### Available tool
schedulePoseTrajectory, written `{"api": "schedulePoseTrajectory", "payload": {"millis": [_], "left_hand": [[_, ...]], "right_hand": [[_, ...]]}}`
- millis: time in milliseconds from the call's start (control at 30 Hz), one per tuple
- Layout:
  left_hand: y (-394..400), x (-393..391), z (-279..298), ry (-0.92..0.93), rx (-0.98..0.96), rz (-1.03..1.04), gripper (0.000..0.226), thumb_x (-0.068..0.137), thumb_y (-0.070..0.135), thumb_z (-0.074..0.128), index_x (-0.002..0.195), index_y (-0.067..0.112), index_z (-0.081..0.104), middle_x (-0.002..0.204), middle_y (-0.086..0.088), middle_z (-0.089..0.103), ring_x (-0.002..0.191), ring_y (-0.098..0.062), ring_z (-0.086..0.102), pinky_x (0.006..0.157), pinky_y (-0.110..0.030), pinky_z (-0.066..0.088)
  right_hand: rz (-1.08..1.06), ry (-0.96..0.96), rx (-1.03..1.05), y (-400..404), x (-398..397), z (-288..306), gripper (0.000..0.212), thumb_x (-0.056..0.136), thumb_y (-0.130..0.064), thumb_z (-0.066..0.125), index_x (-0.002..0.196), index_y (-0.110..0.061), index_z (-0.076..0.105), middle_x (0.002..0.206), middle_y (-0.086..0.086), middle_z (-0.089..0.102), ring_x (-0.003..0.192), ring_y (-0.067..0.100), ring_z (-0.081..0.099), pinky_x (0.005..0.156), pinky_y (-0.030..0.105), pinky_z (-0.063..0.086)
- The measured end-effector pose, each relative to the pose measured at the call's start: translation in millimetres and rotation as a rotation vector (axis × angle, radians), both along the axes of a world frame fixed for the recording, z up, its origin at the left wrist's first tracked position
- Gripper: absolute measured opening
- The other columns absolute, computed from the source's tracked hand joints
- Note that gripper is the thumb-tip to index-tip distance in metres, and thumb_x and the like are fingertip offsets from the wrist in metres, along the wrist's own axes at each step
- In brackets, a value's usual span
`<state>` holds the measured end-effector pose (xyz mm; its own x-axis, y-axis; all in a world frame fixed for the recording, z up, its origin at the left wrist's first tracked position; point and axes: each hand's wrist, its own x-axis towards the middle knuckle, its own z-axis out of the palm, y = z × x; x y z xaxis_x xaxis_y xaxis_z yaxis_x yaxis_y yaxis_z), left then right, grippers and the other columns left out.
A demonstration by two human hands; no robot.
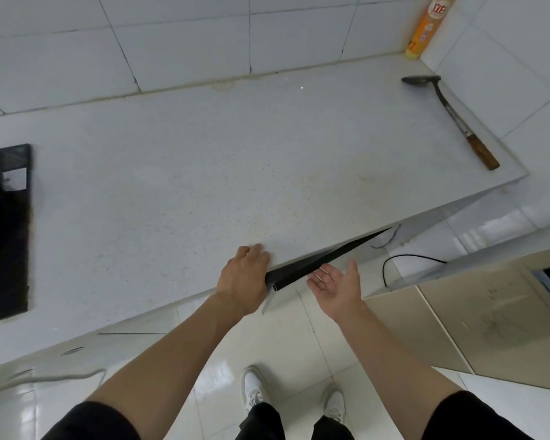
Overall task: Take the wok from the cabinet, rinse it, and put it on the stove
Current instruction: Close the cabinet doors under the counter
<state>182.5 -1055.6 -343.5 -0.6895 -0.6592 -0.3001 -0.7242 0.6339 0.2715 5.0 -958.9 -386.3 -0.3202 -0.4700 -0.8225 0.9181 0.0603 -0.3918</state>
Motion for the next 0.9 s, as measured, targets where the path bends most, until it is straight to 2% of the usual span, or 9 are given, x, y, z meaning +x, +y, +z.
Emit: {"api": "schedulePoseTrajectory", "payload": {"millis": [133, 267, 433, 567, 700, 733, 800, 833, 900], "left_hand": [[4, 3, -3, 0.046, 0.002, 0.005, 0.043, 0.093, 0.017, 0.047, 0.135, 0.011, 0.041, 0.152, -0.005, 0.027, 0.136, -0.026, 0.026, 0.1, -0.034, 0.042], [13, 9, -2, 0.057, -0.007, 0.058, 0.047, 0.095, 0.02, 0.044, 0.141, 0.013, 0.038, 0.155, -0.007, 0.026, 0.142, -0.027, 0.021, 0.113, -0.036, 0.029], [38, 28, 15, -0.027, -0.098, 0.162, 0.051, 0.095, 0.024, 0.04, 0.145, 0.015, 0.034, 0.157, -0.009, 0.026, 0.144, -0.028, 0.02, 0.116, -0.039, 0.024], [65, 45, 42, -0.075, -0.152, 0.296, 0.05, 0.098, 0.03, 0.038, 0.146, 0.015, 0.035, 0.157, -0.008, 0.026, 0.144, -0.027, 0.02, 0.115, -0.039, 0.024], [96, 66, 72, -0.083, -0.2, 0.42, 0.049, 0.099, 0.034, 0.038, 0.144, 0.014, 0.038, 0.157, -0.008, 0.028, 0.144, -0.027, 0.022, 0.114, -0.04, 0.024], [103, 74, 80, -0.081, -0.21, 0.452, 0.049, 0.099, 0.035, 0.038, 0.144, 0.014, 0.038, 0.157, -0.008, 0.028, 0.144, -0.027, 0.022, 0.114, -0.04, 0.024], [116, 92, 98, -0.081, -0.244, 0.517, 0.049, 0.099, 0.036, 0.038, 0.144, 0.015, 0.039, 0.156, -0.007, 0.029, 0.144, -0.026, 0.023, 0.114, -0.039, 0.024], [122, 102, 106, -0.08, -0.267, 0.551, 0.05, 0.099, 0.036, 0.038, 0.144, 0.015, 0.039, 0.157, -0.007, 0.029, 0.144, -0.026, 0.023, 0.114, -0.039, 0.024], [132, 127, 123, -0.082, -0.305, 0.625, 0.05, 0.099, 0.038, 0.038, 0.144, 0.017, 0.039, 0.157, -0.006, 0.029, 0.144, -0.025, 0.023, 0.114, -0.04, 0.024]], "right_hand": [[0.007, -0.015, -0.018, -14, 1, 3, 0.081, 0.094, -0.064, 0.035, 0.145, -0.001, 0.033, 0.138, 0.019, 0.047, 0.123, 0.032, 0.047, 0.111, 0.045, 0.033], [0.073, -0.022, -0.001, -15, -3, 9, 0.084, 0.092, -0.065, 0.037, 0.148, -0.003, 0.028, 0.141, 0.017, 0.043, 0.131, 0.031, 0.042, 0.112, 0.047, 0.032], [0.245, 0.015, 0.014, -4, -12, 25, 0.085, 0.091, -0.064, 0.041, 0.15, -0.004, 0.024, 0.151, 0.02, 0.031, 0.137, 0.03, 0.036, 0.115, 0.047, 0.029], [0.431, 0.135, 0.03, 1, -11, 56, 0.073, 0.095, -0.057, 0.043, 0.148, -0.007, 0.032, 0.148, 0.022, 0.035, 0.134, 0.032, 0.041, 0.112, 0.045, 0.035], [0.805, 0.468, -0.047, 1, 6, 104, 0.061, 0.099, -0.052, 0.035, 0.143, -0.01, 0.04, 0.145, 0.017, 0.043, 0.132, 0.032, 0.044, 0.107, 0.043, 0.039], [0.922, 0.609, -0.071, 1, 14, 116, 0.058, 0.099, -0.052, 0.033, 0.141, -0.013, 0.042, 0.144, 0.015, 0.044, 0.128, 0.03, 0.047, 0.105, 0.04, 0.04], [1.15, 0.943, -0.166, 5, 31, 140, 0.054, 0.099, -0.053, 0.029, 0.14, -0.02, 0.042, 0.139, -0.002, 0.048, 0.121, 0.016, 0.046, 0.099, 0.029, 0.033], [1.234, 1.102, -0.235, 7, 41, 149, 0.052, 0.1, -0.053, 0.029, 0.141, -0.023, 0.041, 0.137, -0.009, 0.047, 0.123, 0.011, 0.043, 0.1, 0.024, 0.028], [1.366, 1.394, -0.38, 7, 63, 162, 0.052, 0.099, -0.053, 0.028, 0.142, -0.026, 0.042, 0.144, -0.008, 0.043, 0.134, 0.009, 0.036, 0.106, 0.022, 0.024]]}}
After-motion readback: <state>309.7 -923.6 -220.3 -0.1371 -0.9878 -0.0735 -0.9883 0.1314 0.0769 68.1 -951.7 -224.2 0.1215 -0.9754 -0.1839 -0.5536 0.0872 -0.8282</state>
